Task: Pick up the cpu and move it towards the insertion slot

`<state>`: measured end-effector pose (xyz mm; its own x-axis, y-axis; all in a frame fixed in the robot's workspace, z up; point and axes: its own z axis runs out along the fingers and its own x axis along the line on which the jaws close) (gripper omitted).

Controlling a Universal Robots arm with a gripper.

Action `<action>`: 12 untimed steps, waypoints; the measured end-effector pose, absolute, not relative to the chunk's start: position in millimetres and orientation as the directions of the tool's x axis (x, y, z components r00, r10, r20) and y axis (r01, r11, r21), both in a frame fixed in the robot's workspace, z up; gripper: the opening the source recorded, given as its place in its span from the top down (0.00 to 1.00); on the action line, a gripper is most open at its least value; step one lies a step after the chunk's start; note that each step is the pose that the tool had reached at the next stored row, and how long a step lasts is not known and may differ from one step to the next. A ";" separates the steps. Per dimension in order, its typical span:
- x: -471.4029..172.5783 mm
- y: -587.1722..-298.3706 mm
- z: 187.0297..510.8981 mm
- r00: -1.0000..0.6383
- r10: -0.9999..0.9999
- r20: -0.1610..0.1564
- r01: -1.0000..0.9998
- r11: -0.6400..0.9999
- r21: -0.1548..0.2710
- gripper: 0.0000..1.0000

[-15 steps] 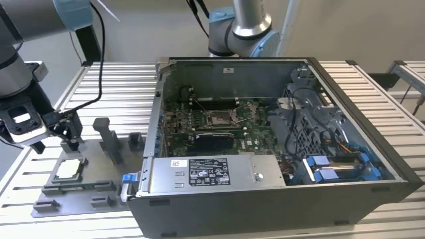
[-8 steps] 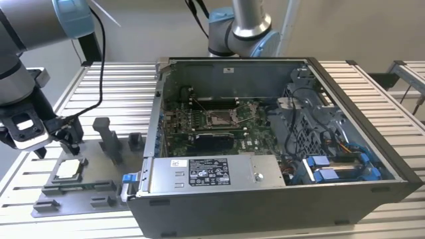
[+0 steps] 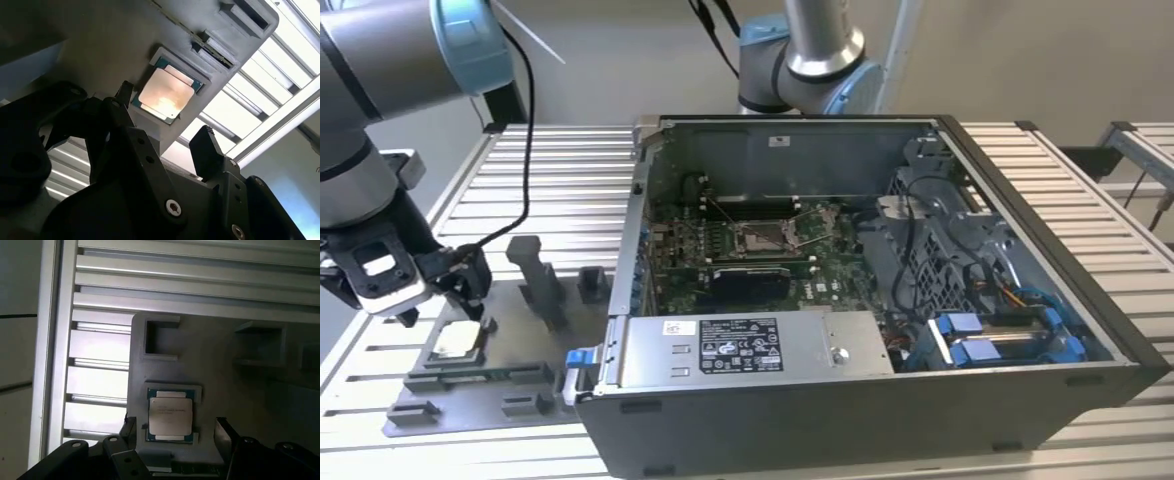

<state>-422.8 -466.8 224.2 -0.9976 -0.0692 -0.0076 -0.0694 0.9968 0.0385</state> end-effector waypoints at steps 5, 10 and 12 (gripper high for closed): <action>-423.9 -466.8 216.3 -0.997 -0.071 -0.008 -0.071 0.997 0.038 0.00; -424.2 -466.8 209.3 -0.997 -0.072 -0.008 -0.073 0.997 0.038 0.00; -424.4 -466.8 206.2 -0.997 -0.073 -0.008 -0.073 0.997 0.038 0.00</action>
